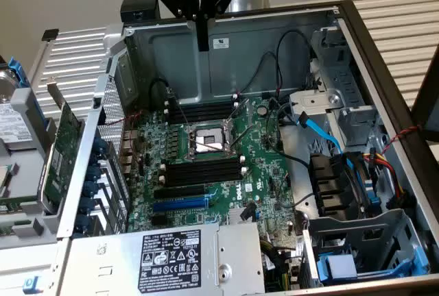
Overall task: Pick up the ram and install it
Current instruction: 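Reach for the ram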
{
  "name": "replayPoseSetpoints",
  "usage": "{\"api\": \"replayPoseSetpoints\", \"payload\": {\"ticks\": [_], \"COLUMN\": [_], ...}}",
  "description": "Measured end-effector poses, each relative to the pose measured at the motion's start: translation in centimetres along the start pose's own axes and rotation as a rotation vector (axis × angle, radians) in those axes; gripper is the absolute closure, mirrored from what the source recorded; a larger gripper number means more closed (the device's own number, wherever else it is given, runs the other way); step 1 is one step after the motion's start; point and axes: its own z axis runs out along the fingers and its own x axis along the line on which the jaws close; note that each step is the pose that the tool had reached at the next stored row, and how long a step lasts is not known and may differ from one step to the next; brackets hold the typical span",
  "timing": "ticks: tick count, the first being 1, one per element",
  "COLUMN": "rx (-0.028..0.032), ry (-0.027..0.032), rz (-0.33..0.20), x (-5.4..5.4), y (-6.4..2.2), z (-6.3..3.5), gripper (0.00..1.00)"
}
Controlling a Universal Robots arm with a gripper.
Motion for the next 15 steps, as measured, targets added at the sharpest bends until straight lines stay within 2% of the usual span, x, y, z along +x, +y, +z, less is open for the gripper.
{"api": "replayPoseSetpoints", "payload": {"ticks": [13,15], "rx": [0.0001,0.0002], "ry": [0.0000,-0.0012], "rz": [0.000,0.000], "x": [0.03,0.48], "y": [0.00,-0.03], "z": [0.00,-0.03], "gripper": [0.90,0.90]}}
